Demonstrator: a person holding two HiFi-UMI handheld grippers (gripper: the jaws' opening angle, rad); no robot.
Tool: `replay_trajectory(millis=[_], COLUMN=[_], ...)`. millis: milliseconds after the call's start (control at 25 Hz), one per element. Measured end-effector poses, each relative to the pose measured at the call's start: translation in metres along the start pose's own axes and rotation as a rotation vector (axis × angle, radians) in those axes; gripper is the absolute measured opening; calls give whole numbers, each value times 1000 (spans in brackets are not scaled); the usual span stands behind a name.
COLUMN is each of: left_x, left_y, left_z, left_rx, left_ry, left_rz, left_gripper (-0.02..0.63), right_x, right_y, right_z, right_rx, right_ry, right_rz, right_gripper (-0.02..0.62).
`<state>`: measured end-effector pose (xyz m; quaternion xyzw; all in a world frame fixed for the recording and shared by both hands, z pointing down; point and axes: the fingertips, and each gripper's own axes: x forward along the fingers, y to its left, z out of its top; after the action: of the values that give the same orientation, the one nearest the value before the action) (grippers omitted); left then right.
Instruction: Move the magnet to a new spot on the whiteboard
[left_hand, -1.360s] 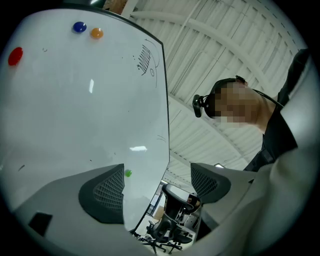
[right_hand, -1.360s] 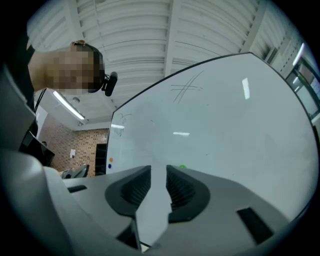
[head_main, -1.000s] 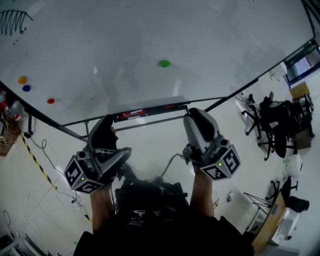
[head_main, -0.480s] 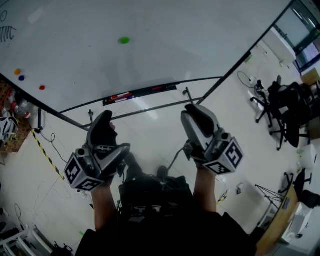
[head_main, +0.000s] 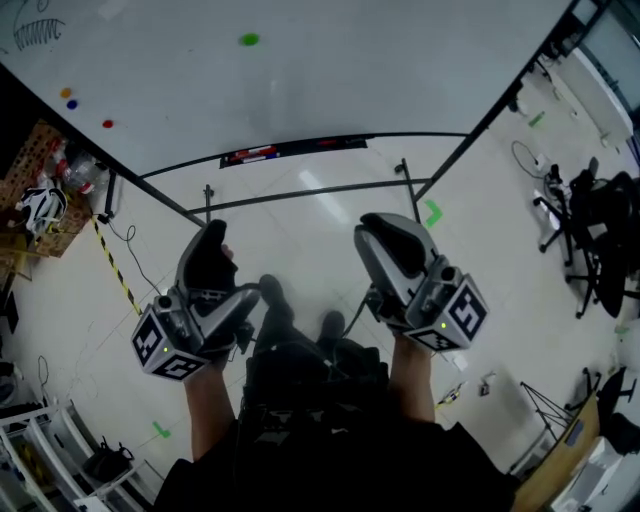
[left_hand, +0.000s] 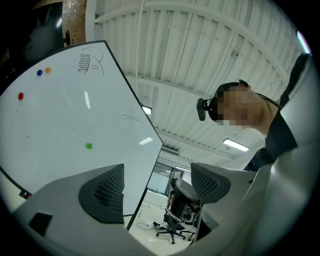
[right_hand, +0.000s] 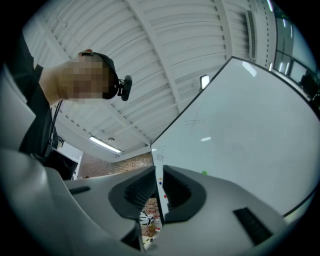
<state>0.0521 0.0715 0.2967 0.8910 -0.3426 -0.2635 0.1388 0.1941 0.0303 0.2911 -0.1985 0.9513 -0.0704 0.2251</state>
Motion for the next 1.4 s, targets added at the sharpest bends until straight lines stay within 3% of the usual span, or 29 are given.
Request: replay_trajectory(millis=[280,520,880,1120,1400], left_x=[16,23,-1,-8,-17], left_y=[-16,-11,32,40,46], left_z=[3,21,58,61,55], left_rx=[18,39,36,9,-17], left_ry=[17,1,-51,-75,-82], left_rz=[-52,-97,-90,-103,-86], left_gripper=[414,414,414,414,414], right_x=[-12,10,78,88,88], right_y=[6,12,24,27,22], right_z=[22,31,-6,-11,-23], right_rx=[3,7,9,-37,-2], right_ry=[-61,-77,17,33,52], right_rz=[15,69,146,138,130], right_gripper=[37,31,20,20,18])
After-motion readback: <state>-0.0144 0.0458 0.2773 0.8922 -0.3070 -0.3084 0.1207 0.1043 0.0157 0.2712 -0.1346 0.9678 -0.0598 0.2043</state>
